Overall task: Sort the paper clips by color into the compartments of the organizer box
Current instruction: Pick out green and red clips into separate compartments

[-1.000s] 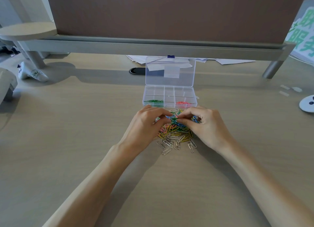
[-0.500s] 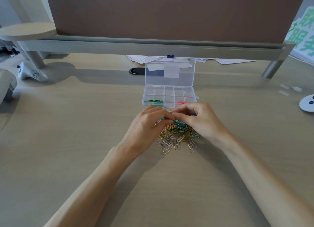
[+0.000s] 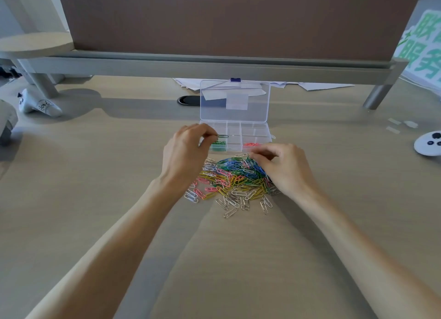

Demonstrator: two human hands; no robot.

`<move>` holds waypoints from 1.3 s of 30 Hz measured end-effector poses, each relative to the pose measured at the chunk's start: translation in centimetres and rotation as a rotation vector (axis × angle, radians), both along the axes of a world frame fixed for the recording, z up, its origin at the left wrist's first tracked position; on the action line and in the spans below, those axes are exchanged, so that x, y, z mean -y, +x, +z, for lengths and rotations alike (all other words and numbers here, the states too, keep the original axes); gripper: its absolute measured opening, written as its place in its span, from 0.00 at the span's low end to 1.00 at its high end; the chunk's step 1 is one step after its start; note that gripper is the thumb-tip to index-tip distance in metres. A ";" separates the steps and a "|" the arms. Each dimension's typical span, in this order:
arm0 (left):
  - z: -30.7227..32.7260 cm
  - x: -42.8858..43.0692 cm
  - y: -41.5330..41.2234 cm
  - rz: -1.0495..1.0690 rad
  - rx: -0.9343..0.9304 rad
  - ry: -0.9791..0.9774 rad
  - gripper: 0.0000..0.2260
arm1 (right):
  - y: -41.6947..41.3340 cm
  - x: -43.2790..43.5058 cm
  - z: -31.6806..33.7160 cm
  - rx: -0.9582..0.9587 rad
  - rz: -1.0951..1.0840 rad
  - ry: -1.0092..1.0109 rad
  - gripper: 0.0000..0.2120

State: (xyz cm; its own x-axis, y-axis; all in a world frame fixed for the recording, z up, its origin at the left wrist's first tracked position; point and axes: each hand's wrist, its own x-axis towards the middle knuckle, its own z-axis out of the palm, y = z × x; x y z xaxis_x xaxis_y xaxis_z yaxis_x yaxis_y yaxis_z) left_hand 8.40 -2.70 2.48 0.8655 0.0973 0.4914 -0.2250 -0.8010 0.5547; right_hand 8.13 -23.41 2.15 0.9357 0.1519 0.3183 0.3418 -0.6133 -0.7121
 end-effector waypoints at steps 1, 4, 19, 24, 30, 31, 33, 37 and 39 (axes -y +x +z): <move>0.2 -0.2 0.6 0.029 -0.025 0.020 0.05 | -0.2 0.1 0.1 0.025 0.007 -0.030 0.08; 0.2 -0.7 2.2 0.081 -0.101 0.081 0.06 | -0.5 0.4 0.1 0.081 0.090 -0.171 0.08; -0.5 -0.8 0.9 -0.019 -0.105 0.123 0.09 | -0.2 -0.4 -0.3 0.149 0.195 -0.428 0.04; 0.0 -0.6 -0.6 -0.211 -0.150 0.111 0.08 | -0.3 -0.4 -0.3 0.130 0.221 -0.441 0.08; 0.4 -2.5 -1.6 -0.336 -0.184 0.209 0.06 | -0.5 -0.4 -0.8 0.211 0.225 -0.473 0.06; 0.3 -2.8 -1.9 -0.361 -0.197 0.223 0.06 | -0.6 -0.4 -0.9 0.213 0.215 -0.460 0.06; 0.1 -3.0 -2.4 -0.402 -0.227 0.242 0.07 | -0.7 -0.4 -0.8 0.212 0.195 -0.400 0.06; -0.4 -2.6 -3.0 -0.448 -0.253 0.200 0.07 | -1.4 0.1 -0.8 0.227 0.173 -0.267 0.04; -0.7 -2.4 -3.2 -0.455 -0.249 0.203 0.08 | -2.1 0.3 -1.0 0.231 0.152 -0.210 0.05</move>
State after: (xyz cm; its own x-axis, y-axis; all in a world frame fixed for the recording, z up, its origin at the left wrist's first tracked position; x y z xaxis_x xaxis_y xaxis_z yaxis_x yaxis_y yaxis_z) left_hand 5.22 -0.28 1.73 0.8905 -0.3884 0.2369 -0.4548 -0.7501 0.4801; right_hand 6.06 -23.72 1.10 0.8044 0.3684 0.4661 0.5777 -0.6680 -0.4691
